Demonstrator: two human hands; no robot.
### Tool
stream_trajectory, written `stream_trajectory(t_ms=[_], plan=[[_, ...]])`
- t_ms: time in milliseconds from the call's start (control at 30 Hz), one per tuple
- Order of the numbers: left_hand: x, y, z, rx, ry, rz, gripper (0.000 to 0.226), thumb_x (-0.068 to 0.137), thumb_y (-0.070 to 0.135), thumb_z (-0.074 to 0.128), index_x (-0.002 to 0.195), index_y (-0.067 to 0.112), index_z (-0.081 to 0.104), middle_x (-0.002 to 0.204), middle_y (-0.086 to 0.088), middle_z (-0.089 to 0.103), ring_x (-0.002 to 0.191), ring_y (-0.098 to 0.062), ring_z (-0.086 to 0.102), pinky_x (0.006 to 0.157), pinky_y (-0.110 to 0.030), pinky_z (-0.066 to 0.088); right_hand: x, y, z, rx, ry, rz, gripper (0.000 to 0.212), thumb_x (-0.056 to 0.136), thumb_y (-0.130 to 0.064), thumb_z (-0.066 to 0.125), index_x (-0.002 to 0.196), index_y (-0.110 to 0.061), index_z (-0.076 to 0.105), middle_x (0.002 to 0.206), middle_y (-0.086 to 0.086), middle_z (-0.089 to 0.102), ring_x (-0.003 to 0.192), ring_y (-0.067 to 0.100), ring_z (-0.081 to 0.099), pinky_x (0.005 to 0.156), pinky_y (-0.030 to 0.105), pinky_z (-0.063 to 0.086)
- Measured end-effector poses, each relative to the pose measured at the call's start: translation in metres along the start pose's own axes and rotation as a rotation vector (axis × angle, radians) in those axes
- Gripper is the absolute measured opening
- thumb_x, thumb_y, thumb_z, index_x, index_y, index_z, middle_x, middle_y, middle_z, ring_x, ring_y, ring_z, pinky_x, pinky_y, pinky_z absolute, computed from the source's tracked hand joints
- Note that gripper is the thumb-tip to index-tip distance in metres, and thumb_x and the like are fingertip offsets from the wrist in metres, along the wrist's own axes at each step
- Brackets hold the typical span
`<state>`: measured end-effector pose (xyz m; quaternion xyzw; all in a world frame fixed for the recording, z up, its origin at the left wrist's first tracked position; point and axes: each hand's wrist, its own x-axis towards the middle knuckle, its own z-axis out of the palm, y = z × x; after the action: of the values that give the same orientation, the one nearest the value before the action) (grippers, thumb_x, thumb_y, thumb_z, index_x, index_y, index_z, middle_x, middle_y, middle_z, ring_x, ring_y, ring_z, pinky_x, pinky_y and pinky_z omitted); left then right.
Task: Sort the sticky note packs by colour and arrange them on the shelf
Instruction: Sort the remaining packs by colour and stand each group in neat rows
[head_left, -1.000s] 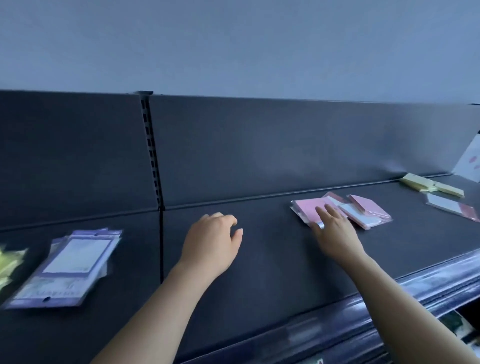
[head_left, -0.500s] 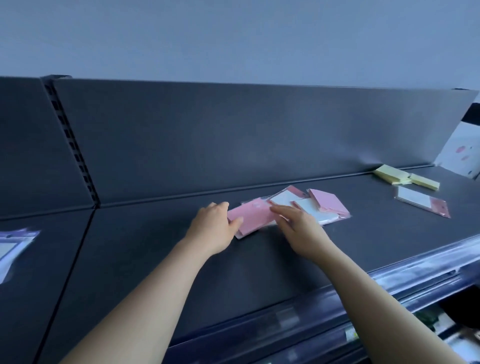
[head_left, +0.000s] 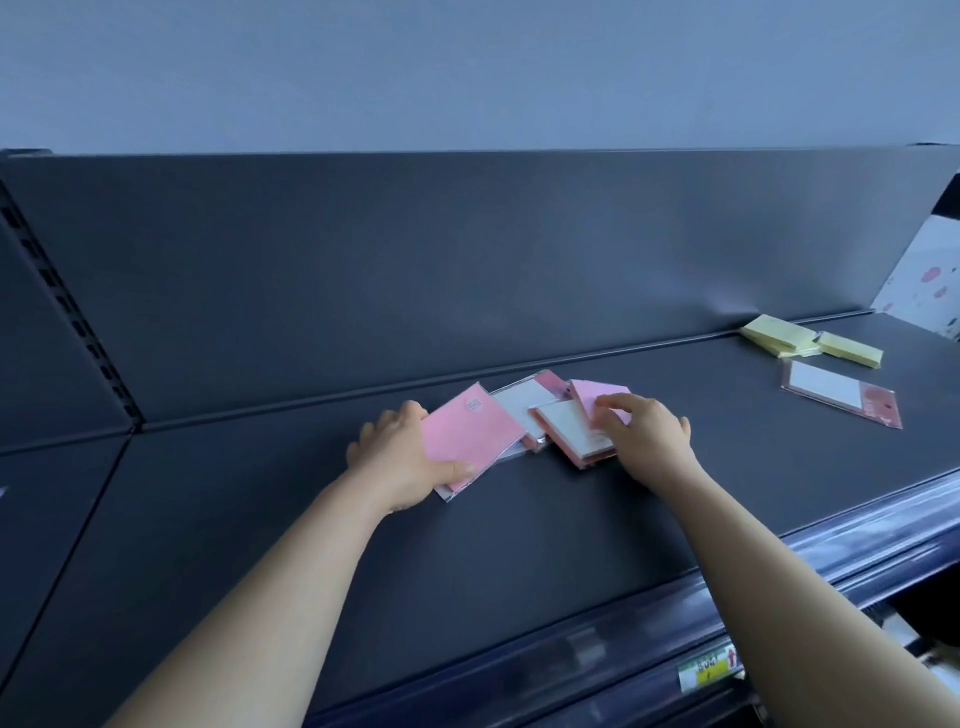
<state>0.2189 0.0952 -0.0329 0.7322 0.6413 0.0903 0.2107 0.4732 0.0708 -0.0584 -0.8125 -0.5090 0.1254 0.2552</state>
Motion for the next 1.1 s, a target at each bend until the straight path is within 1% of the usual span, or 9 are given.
stream_trajectory(t_ms=[67,133,233,333,467,567,833,1000,1100], plan=[[-0.003,0.0,-0.001,-0.051,0.003,-0.002,0.059,0.075,0.052,0.072,0.112,0.017,0.041,0.114,0.003,0.047,0.108,-0.025,0.045,0.089,-0.037,0.043,-0.003,-0.003,0.0,0.022,-0.012,-0.021,0.02,0.092,-0.037,0.05,0.106,-0.037,0.065,0.098,0.001,0.066,0.101,0.024,0.055,0.113,0.048,0.017],[-0.005,-0.004,-0.003,-0.15,0.008,0.004,0.053,0.076,0.045,0.073,0.105,0.015,0.041,0.107,0.004,0.051,0.1,-0.024,0.052,0.083,-0.037,0.047,-0.007,-0.007,-0.001,0.086,-0.002,-0.049,0.025,0.087,-0.039,0.059,0.111,-0.035,0.062,0.11,0.002,0.06,0.105,0.026,0.054,0.11,0.047,0.026],[-0.008,-0.01,-0.009,-0.23,0.045,0.026,0.039,0.081,0.032,0.071,0.102,0.012,0.044,0.102,-0.001,0.054,0.08,-0.02,0.051,0.062,-0.031,0.041,-0.016,-0.017,-0.006,0.305,0.01,-0.065,0.048,0.081,-0.023,0.071,0.125,-0.028,0.053,0.127,0.0,0.04,0.098,0.019,0.051,0.082,0.032,0.048],[-0.014,-0.017,-0.016,-0.298,0.11,0.049,0.022,0.087,0.022,0.063,0.1,0.014,0.047,0.097,0.0,0.054,0.07,-0.017,0.047,0.053,-0.027,0.035,-0.022,-0.029,-0.01,0.4,0.065,-0.103,0.063,0.082,-0.008,0.064,0.137,-0.029,0.04,0.12,-0.001,0.043,0.088,0.014,0.052,0.06,0.022,0.042],[-0.027,-0.035,-0.026,-0.39,0.224,0.056,0.007,0.091,0.016,0.053,0.097,0.02,0.051,0.09,0.002,0.056,0.066,-0.016,0.048,0.051,-0.027,0.035,-0.031,-0.056,-0.008,0.454,0.1,-0.204,0.039,0.089,-0.007,0.053,0.126,-0.019,0.054,0.101,-0.003,0.063,0.089,0.015,0.058,0.069,0.021,0.04],[-0.04,-0.053,-0.036,-0.437,0.33,0.059,0.006,0.091,0.015,0.055,0.095,0.021,0.055,0.088,0.002,0.058,0.067,-0.015,0.05,0.053,-0.027,0.036,-0.042,-0.081,-0.002,0.447,0.095,-0.291,0.019,0.092,-0.014,0.055,0.108,-0.022,0.062,0.09,-0.008,0.065,0.085,0.013,0.06,0.063,0.015,0.041],[-0.088,-0.122,-0.07,-0.448,0.61,-0.019,0.009,0.09,0.017,0.061,0.097,0.022,0.06,0.085,0.007,0.061,0.075,-0.006,0.056,0.055,-0.023,0.037,-0.078,-0.16,0.035,0.516,0.015,-0.425,0.021,0.088,-0.015,0.06,0.105,-0.025,0.064,0.08,-0.012,0.061,0.071,0.009,0.056,0.056,0.016,0.038],[-0.12,-0.184,-0.095,-0.383,0.698,-0.102,0.007,0.092,0.017,0.057,0.099,0.016,0.059,0.085,0.0,0.063,0.077,-0.017,0.057,0.057,-0.025,0.039,-0.117,-0.222,0.066,0.545,-0.07,-0.535,0.02,0.087,-0.01,0.061,0.101,-0.024,0.065,0.075,-0.013,0.059,0.062,-0.006,0.053,0.052,0.006,0.039],[-0.143,-0.224,-0.111,-0.362,0.735,-0.164,0.011,0.094,0.016,0.054,0.1,0.007,0.058,0.088,-0.009,0.064,0.081,-0.025,0.058,0.064,-0.034,0.044,-0.145,-0.26,0.085,0.57,-0.13,-0.573,0.019,0.087,-0.011,0.061,0.101,-0.024,0.066,0.077,-0.013,0.062,0.063,-0.004,0.054,0.051,0.007,0.041]])
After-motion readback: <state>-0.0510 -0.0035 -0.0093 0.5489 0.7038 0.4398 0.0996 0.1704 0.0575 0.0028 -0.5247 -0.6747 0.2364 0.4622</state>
